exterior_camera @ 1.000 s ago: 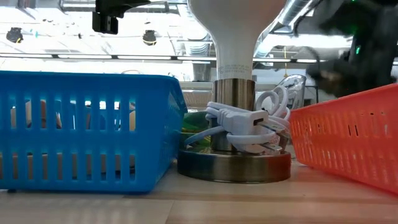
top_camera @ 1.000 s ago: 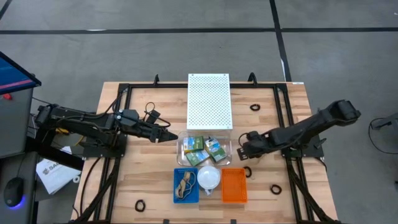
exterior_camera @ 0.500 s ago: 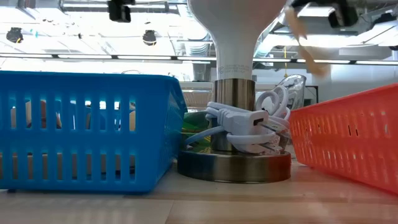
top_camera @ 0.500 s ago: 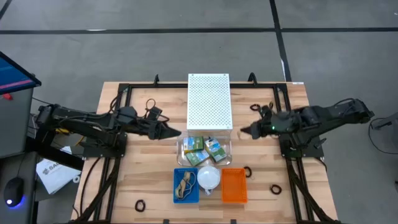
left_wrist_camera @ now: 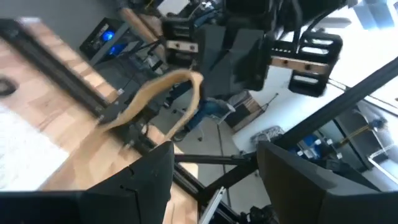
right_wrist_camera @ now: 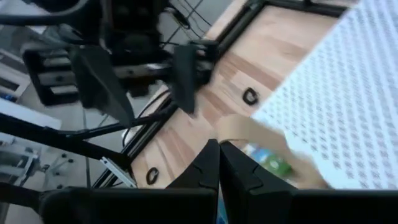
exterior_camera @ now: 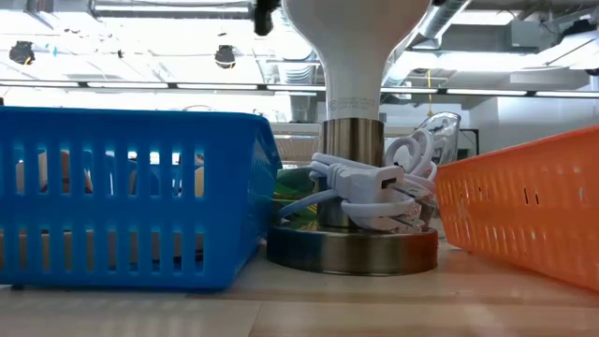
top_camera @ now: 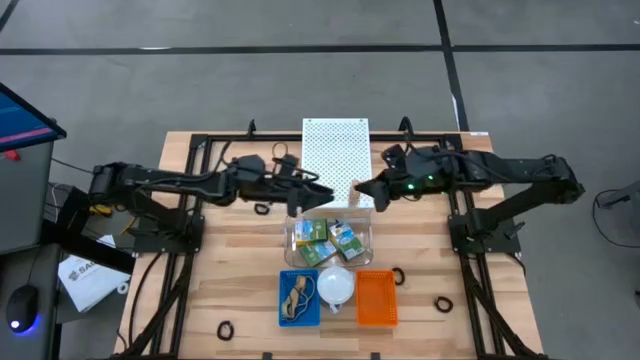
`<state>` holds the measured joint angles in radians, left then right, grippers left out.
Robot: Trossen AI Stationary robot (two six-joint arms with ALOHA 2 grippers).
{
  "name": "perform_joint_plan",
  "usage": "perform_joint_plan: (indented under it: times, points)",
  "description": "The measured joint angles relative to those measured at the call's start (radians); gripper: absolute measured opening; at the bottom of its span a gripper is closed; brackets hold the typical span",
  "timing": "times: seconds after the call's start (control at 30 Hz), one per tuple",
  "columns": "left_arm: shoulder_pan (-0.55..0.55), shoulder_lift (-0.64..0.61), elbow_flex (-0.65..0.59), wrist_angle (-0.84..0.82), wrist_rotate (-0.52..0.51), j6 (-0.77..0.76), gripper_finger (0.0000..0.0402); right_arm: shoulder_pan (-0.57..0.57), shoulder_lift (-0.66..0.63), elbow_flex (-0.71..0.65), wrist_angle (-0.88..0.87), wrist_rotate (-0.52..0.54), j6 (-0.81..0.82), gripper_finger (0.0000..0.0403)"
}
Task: Pick & Place Office Desk Supplies
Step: Put the brown rubberband into the blue bin
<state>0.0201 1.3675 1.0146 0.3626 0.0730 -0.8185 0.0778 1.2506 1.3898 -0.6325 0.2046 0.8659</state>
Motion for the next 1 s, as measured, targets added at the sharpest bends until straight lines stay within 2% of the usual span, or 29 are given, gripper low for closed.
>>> perform_joint_plan:
  times: [0.27,0.47,1.0]
  points:
    - [0.000,0.041,0.060,-0.002,0.039,0.032,0.0223,-0.012,0.085,0.098,0.005,-0.032,-0.068,0.0000]
    - [0.000,0.041,0.060,0.000,0.038,0.037,0.0223,-0.018,0.109,0.104,0.095,-0.077,-0.080,0.0000]
    - [0.006,0.040,0.060,-0.054,0.064,0.056,0.0223,-0.007,0.104,0.102,0.086,-0.127,-0.057,0.0000]
